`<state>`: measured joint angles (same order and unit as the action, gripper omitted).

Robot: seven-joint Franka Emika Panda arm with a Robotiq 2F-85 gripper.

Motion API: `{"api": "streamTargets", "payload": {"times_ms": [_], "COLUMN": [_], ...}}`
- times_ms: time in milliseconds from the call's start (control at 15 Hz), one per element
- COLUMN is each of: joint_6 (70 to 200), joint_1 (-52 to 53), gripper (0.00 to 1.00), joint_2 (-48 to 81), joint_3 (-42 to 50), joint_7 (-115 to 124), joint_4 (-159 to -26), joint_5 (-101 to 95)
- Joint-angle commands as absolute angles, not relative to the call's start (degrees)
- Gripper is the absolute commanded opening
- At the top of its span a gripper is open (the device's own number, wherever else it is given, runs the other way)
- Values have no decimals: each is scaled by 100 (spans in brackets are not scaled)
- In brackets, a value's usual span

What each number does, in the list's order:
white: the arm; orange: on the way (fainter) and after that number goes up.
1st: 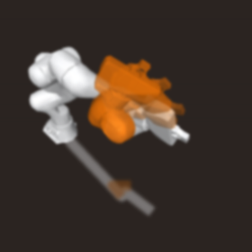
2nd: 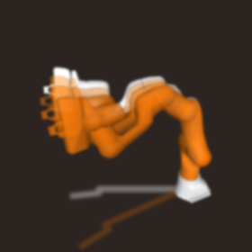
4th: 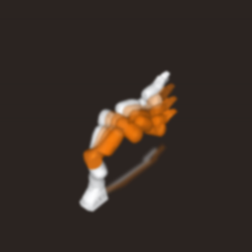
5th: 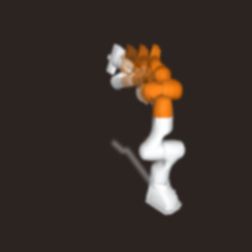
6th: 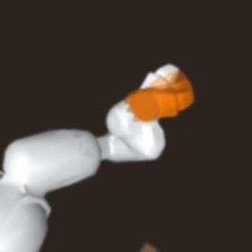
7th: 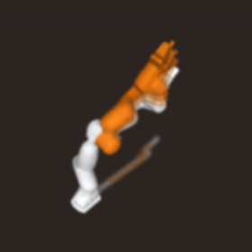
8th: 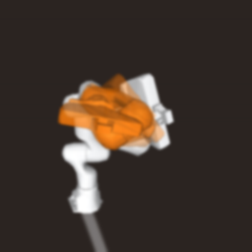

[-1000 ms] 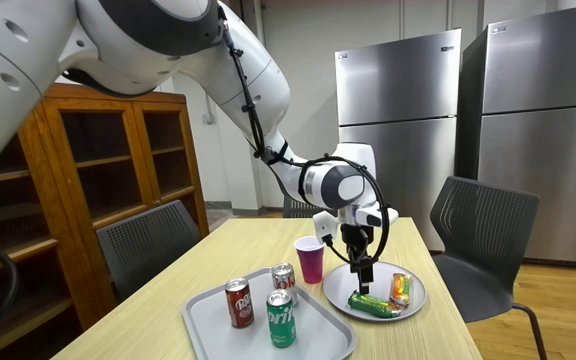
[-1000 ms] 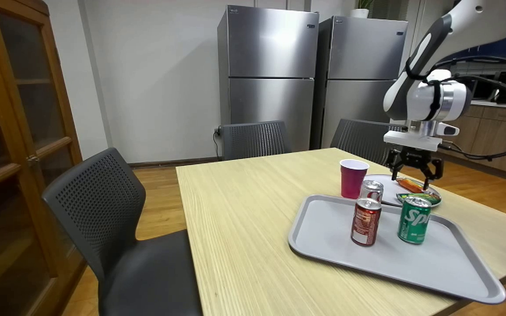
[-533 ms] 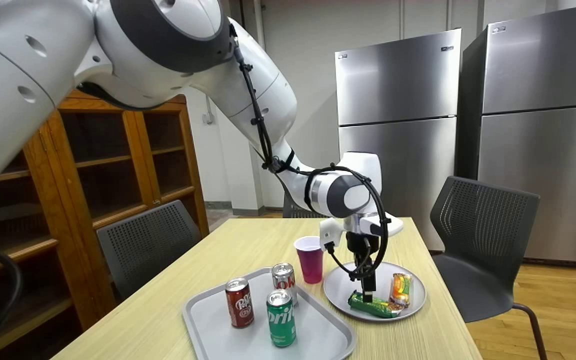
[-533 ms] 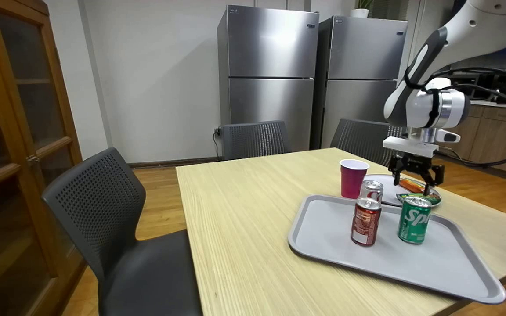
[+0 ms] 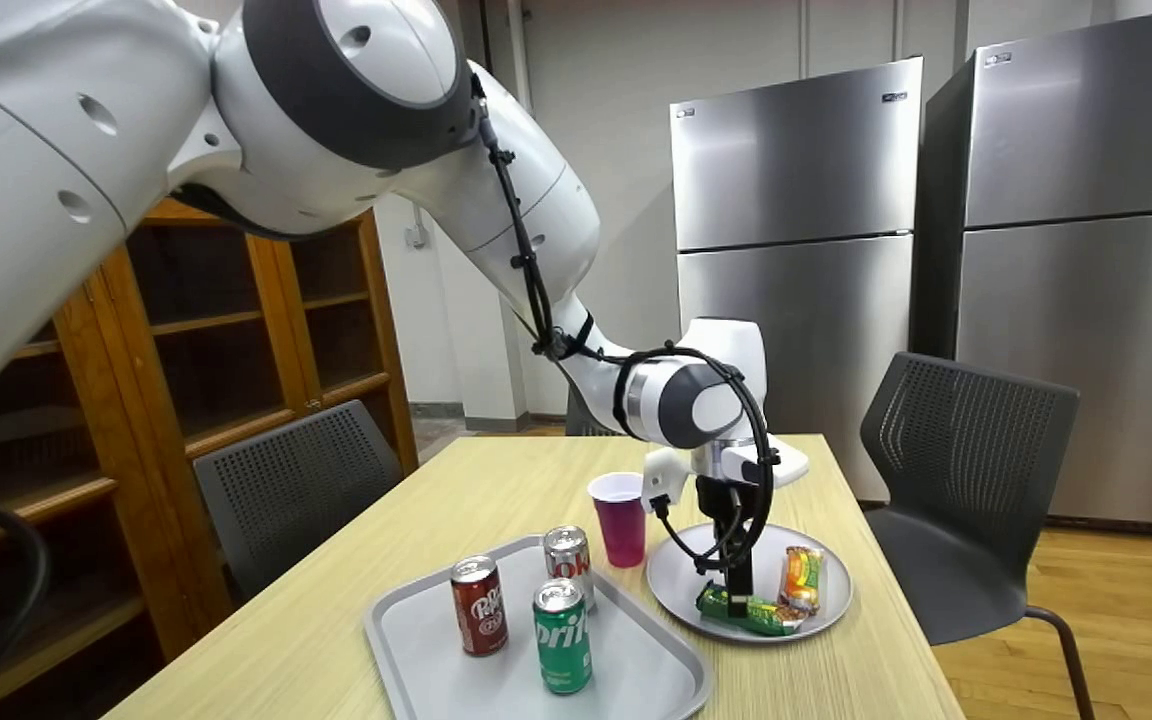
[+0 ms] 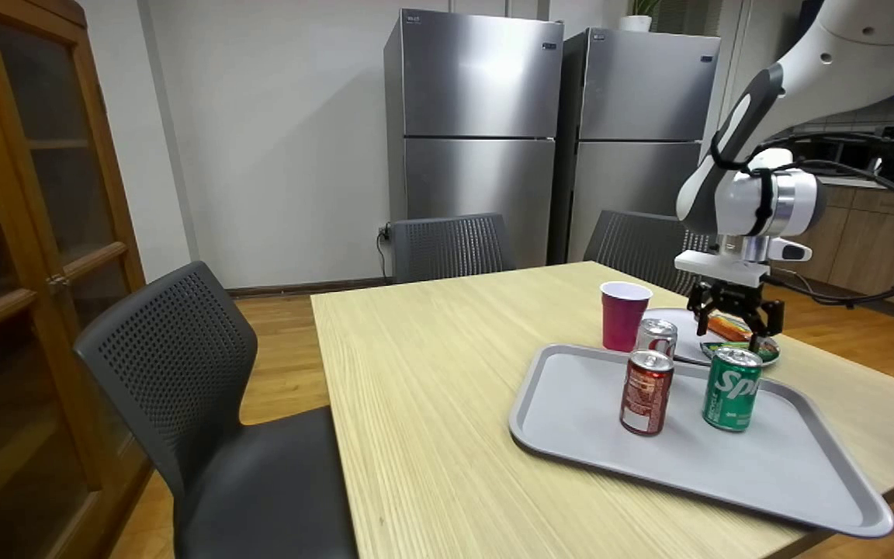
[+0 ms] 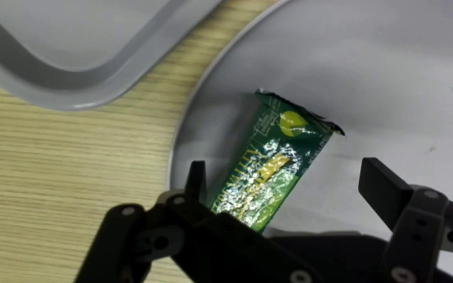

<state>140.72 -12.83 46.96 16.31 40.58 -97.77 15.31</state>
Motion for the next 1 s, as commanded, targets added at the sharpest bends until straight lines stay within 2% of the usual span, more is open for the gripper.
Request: {"api": "streamTargets", "payload": {"times_ms": [0,67,133,267,667,933], "joint_6": [13866,13865,13870,13881,13879,13715], "joint_1": [-1304,-1306,-1311,-1311,-1311,-1264], "gripper": [100,100,76,66,19,16], "joint_2": [4789,4792,4792,4799,4814,4691], "joint_3": [1647,1647,1642,1642,1643,1702], "joint_7": [4222,4221,4216,4211,4213,4224], "joint_4": [-9554,-9550,-9548,-9538,-9519,-9597], "joint_5": [1548,1549,1554,1552,1550,1474]}}
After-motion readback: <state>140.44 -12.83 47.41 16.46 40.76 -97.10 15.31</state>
